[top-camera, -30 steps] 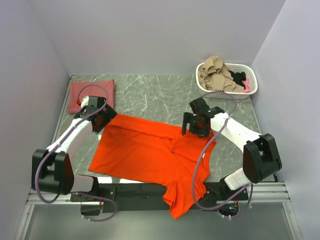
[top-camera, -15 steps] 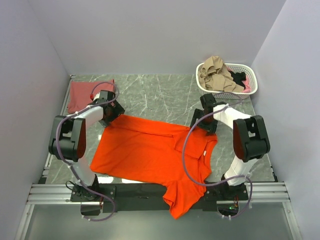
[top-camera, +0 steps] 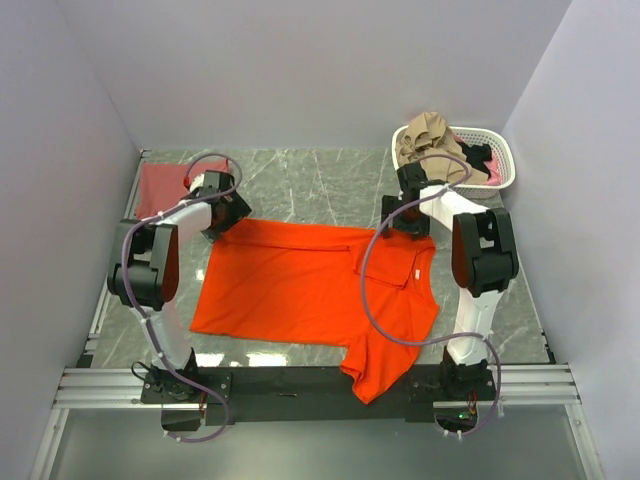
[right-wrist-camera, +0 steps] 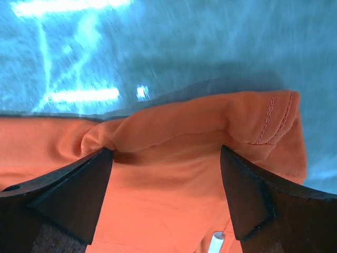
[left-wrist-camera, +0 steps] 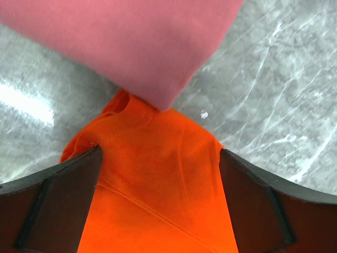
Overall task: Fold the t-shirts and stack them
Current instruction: Fold the tshirt
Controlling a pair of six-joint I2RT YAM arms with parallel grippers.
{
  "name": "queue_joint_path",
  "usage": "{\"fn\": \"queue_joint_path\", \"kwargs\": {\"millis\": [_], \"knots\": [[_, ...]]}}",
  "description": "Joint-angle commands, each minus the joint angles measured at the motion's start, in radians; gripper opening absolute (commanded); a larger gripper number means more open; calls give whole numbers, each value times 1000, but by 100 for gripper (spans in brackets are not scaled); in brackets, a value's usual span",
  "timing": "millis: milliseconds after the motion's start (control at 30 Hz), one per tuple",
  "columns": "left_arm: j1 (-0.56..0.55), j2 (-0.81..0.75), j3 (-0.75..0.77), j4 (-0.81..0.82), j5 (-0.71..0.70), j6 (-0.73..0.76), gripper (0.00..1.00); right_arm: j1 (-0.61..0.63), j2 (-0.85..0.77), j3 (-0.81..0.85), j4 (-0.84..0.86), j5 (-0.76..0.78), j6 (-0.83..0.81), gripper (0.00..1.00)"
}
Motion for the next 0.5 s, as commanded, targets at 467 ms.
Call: {"fn": "queue_joint_path", "kwargs": {"millis": [467], "knots": [[17,66,73,-29,-76,-4,99,-12,123,171,75,-45,-287,89]]}}
